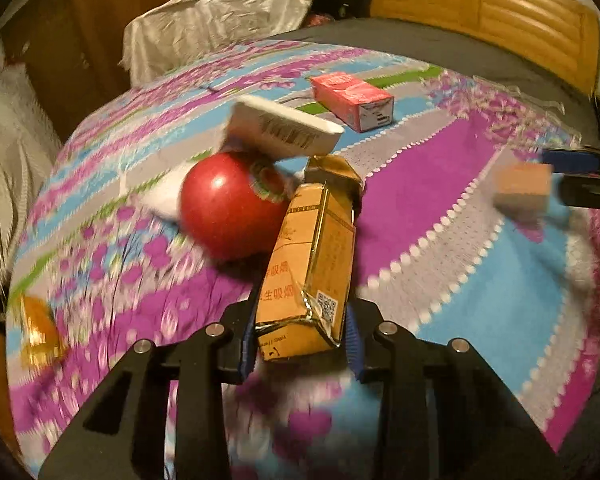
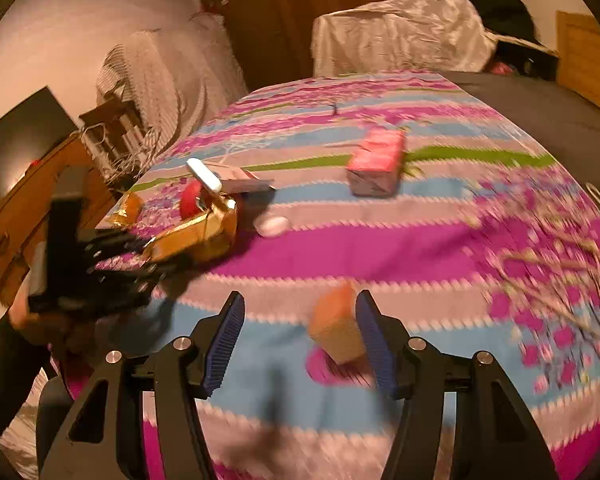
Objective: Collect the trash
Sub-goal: 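Grasp the gold cigarette box with left tool while right tool releases the sponge, then lift the cigarette box with left tool while right tool grasps the white lid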
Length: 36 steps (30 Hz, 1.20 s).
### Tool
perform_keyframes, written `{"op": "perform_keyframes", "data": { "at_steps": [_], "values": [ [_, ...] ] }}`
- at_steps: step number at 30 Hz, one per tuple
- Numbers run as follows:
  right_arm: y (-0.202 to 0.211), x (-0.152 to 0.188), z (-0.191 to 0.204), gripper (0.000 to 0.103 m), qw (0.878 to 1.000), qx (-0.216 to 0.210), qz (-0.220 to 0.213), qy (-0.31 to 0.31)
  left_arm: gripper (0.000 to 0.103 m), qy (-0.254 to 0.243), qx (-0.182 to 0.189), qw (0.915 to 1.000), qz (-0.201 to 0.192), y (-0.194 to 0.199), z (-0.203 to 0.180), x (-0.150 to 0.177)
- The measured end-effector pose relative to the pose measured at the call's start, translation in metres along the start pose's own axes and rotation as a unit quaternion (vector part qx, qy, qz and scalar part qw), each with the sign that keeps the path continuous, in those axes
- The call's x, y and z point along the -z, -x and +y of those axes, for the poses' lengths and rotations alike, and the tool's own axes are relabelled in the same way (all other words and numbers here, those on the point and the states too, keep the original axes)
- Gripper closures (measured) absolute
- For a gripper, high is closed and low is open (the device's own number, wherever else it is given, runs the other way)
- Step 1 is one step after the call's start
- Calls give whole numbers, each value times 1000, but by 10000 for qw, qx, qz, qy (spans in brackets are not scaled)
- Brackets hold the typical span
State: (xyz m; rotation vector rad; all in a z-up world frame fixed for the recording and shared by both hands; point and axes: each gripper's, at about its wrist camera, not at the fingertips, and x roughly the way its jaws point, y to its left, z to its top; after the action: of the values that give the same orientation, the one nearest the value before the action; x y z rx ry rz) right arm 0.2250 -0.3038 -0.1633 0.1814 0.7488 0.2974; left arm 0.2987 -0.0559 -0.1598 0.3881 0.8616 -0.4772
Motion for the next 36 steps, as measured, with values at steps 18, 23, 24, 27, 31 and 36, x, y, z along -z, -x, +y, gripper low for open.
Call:
{"op": "perform_keyframes", "data": {
  "at_steps": [18,23,24,27,31,36],
  "values": [
    [-137,-77,51,47,9838,137,1378,1142,31,858,-51,9962,145,41,64,54],
    [-170,-81,50,53,9725,-41,1816,1457,31,869,-73,9954,391,25,70,48],
    [-171,-82,49,53,9724,-83,1824,1456,31,953,-72,9946,416,24,74,48],
    [-179,-87,46,51,9710,-172,1893,1449,29,1158,-49,9924,423,24,81,48],
    [-186,-87,51,51,9682,-67,1937,1585,27,1137,-56,9918,581,13,75,46],
    [-189,-91,54,44,9675,139,1926,1631,27,1191,-47,9907,653,4,71,46]
  ]
}}
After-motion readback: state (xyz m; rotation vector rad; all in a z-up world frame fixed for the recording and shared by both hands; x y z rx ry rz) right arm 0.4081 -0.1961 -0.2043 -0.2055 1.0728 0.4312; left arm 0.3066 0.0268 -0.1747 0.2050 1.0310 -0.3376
